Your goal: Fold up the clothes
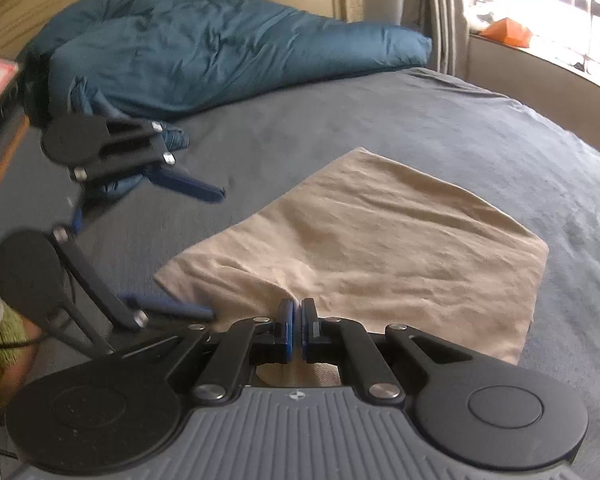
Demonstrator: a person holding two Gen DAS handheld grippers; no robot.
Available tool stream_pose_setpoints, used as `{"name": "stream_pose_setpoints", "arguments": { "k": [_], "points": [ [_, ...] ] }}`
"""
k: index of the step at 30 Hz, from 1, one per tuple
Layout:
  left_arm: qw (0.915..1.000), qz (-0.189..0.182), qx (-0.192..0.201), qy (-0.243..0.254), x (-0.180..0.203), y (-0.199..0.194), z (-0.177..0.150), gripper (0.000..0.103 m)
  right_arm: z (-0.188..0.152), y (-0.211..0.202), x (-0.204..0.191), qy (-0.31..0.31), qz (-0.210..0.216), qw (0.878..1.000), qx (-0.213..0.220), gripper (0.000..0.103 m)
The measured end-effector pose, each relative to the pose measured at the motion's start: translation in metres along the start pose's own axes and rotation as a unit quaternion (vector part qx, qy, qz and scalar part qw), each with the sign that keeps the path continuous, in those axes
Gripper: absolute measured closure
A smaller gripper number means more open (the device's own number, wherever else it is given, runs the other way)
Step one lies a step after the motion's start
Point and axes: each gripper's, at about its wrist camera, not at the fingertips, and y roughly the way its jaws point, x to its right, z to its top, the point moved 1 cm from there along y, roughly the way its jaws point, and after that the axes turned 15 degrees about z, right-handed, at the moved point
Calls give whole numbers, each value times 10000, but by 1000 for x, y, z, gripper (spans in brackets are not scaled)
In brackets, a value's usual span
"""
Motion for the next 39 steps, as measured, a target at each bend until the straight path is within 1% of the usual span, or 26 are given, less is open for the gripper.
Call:
{"name": "stream_pose_setpoints", "arguments": {
  "k": [2,5,8,9,11,14,16,17,18,19,21,23,24,25,26,28,29,30,32,34,35,37,39],
  "points": [
    [9998,47,26,174,4,3,1,22,-1,-2,1,59,36,10000,69,100],
    [9985,258,158,450,10,2,2,22,-3,-5,3,147,91,9997,172,100],
    [9937,741,380,751,18,-2,2,24,-5,-9,5,235,146,9992,275,100],
    [9921,858,438,801,19,-3,1,24,-5,-10,6,265,164,9990,309,100],
    [9911,942,478,808,21,-4,0,28,-6,-12,7,302,204,9986,372,100],
    [9899,1030,525,825,22,-5,-3,30,-5,-12,3,166,293,9986,413,97],
    [9890,1074,557,853,22,-6,-5,30,-5,-13,0,75,353,9984,440,90],
    [9885,1093,574,873,22,-7,-5,30,-4,-13,-1,29,383,9982,454,77],
    [9882,1102,586,892,22,-7,-5,30,-4,-13,-2,-16,412,9981,467,61],
    [9878,1109,597,910,22,-7,-4,30,-3,-13,-4,-106,432,9980,452,58],
    [9876,1117,607,920,22,-7,-4,30,-2,-2,-13,-553,322,9978,151,59],
    [9876,1119,604,916,22,-6,-4,30,-4,14,-18,-900,57,9957,-215,60],
    [9879,1112,592,908,23,-6,-4,30,-5,22,-21,-1072,-76,9934,-398,63],
    [9881,1104,578,901,23,-6,-4,30,-6,28,-23,-1202,-173,9911,-539,64],
    [9883,1097,564,893,23,-7,-4,30,-7,31,-24,-1231,-182,9906,-575,65],
    [9892,1047,553,864,22,-9,-5,30,-8,37,-25,-1288,-198,9894,-647,75],
    [9899,1004,548,839,21,-10,-5,30,-9,39,-27,-1307,-218,9890,-662,83],
    [9906,961,543,813,19,-12,-6,30,-9,38,-28,-1315,-277,9890,-618,88],
    [9927,852,518,686,16,-15,-4,30,-10,34,-31,-1356,-414,9886,-513,92],
    [9941,792,463,587,13,-14,-3,30,-12,30,-34,-1369,-525,9885,-373,93],
    [9944,791,421,557,13,-12,-3,30,-13,29,-36,-1400,-573,9879,-338,93],
    [9936,921,289,588,16,-5,-4,29,-16,28,-42,-1508,-641,9860,-323,93],
    [9938,953,184,551,16,-3,-5,28,-17,29,-43,-1567,-676,9846,-367,92]
  ]
}}
